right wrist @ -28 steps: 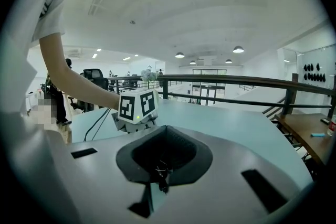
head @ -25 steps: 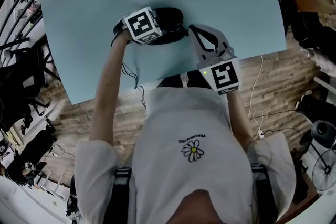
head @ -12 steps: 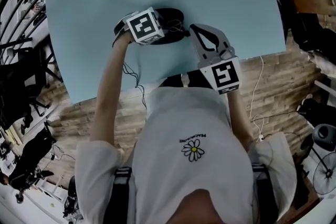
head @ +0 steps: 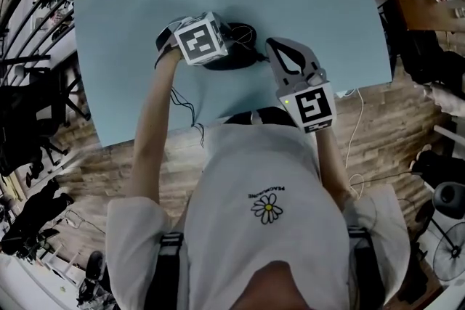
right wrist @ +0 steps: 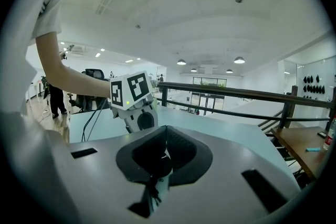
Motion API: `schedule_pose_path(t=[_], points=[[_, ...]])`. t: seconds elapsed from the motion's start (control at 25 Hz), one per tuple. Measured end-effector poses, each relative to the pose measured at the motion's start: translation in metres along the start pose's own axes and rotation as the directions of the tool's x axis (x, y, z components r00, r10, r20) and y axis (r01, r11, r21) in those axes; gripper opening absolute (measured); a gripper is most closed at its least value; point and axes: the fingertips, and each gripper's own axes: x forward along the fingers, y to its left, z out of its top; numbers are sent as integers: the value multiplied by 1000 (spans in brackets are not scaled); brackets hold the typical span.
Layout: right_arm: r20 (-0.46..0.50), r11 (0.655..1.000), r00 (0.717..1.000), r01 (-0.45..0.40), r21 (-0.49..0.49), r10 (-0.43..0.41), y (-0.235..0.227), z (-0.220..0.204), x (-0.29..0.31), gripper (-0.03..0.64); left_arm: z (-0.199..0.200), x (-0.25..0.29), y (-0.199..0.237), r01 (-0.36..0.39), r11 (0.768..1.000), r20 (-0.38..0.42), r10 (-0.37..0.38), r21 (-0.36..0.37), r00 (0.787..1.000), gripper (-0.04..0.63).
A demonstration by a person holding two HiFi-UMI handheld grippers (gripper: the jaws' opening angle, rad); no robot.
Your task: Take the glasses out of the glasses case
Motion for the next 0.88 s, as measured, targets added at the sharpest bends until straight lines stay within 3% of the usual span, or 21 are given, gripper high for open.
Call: schedule_pose_path(t=[0.36, 0.6, 0.72, 0.8, 0.88], points=[[50, 999, 999, 12, -32, -11, -8, 23, 2, 9, 23, -55, 19, -158, 986, 40, 156, 44, 987, 91], [92, 998, 996, 18, -65, -12, -11, 42, 5, 9, 42, -101, 32, -299, 951, 89, 292, 79, 952, 92], [126, 994, 992, 29, -103, -15, -15, 54, 7, 9, 54, -132, 43, -418, 905, 148, 404, 84, 903, 92], [148, 989, 989, 37, -141, -16, -18, 62, 9, 9, 62, -155, 53, -511, 857, 201, 491, 64, 848, 92], [156, 986, 987, 52, -160, -26, -21, 69, 11, 9, 69, -179, 61, -600, 799, 253, 575, 29, 778, 92]])
